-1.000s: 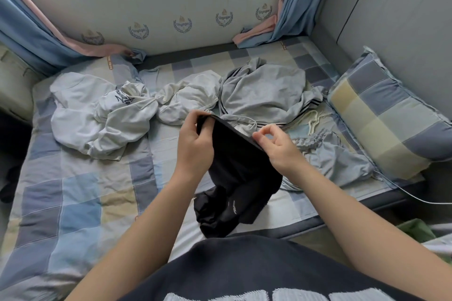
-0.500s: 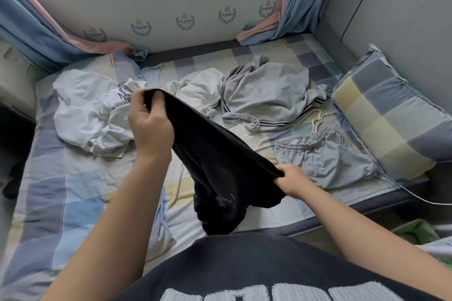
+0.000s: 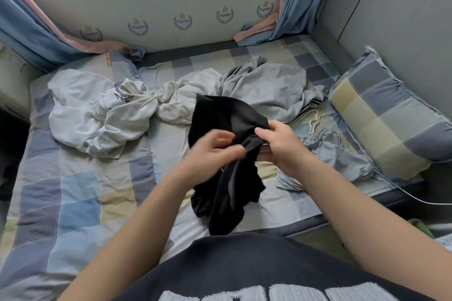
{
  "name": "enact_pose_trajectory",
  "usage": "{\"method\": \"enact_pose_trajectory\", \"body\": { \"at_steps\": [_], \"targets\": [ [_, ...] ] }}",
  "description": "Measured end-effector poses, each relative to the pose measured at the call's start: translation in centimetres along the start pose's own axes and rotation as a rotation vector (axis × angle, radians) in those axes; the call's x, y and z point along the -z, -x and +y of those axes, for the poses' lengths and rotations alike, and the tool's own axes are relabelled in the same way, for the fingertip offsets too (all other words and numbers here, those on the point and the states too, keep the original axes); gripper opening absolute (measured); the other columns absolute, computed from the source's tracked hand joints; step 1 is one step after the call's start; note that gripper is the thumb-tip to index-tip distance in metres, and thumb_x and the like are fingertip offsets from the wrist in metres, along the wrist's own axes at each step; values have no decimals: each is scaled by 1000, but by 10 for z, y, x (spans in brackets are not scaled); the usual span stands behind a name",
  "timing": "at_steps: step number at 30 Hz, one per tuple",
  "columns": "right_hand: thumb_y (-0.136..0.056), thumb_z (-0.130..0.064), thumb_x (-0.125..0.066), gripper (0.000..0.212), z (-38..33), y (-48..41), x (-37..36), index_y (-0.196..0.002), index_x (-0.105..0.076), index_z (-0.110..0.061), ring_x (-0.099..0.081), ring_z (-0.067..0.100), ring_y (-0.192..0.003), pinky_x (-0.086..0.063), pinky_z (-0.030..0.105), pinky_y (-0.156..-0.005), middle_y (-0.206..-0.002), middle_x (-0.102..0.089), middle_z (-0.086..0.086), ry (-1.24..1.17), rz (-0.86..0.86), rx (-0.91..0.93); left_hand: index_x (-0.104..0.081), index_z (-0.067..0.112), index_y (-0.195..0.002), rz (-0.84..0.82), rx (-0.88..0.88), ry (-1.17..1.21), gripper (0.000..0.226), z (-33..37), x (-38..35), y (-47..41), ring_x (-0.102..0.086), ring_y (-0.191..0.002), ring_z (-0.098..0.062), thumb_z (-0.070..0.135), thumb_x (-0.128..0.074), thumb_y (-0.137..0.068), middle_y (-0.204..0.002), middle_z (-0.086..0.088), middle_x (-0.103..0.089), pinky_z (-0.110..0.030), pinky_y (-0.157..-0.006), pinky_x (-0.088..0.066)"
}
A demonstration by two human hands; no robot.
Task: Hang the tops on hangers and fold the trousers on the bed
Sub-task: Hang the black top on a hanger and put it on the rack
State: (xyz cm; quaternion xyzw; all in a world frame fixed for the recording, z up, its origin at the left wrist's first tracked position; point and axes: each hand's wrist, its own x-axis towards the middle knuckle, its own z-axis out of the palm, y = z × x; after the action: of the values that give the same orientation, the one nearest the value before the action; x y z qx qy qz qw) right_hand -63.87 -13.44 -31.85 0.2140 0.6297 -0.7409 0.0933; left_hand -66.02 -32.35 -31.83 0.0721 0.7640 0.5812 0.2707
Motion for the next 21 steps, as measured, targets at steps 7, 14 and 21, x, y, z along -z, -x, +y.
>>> {"method": "enact_pose_trajectory", "body": {
  "at_steps": [7,14,21],
  "targets": [
    [-103,-5,-48,12,-36,12,-17,-113,-53,-5,-71,33,-90,-61,41,-76,-102,-68,19,-222,-111,36,-67,20,-97,227,-130,-85,8,-19,-32,-11,-63,-85,-8,16,-62,-94,-90,9,-70,-42,-88,-54],
    [-92,-16,-70,33,10,12,17,-121,-55,-17,-64,12,-109,-52,29,-93,-128,-67,7,173,-87,32,-69,13,-99,374,98,515,28,8,-9,-7,-70,-77,-19,-4,-47,-98,-83,-5,-74,-29,-64,-59],
    [-73,-54,-78,72,98,20,-8,-132,-47,-26,-61,6,-110,-49,31,-101,-121,-61,-8,665,-276,-182,-68,6,-114,335,260,804,27,34,-15,-1,-73,-75,-21,11,-43,-104,-92,-13,-76,-30,-65,-61]
  ]
}}
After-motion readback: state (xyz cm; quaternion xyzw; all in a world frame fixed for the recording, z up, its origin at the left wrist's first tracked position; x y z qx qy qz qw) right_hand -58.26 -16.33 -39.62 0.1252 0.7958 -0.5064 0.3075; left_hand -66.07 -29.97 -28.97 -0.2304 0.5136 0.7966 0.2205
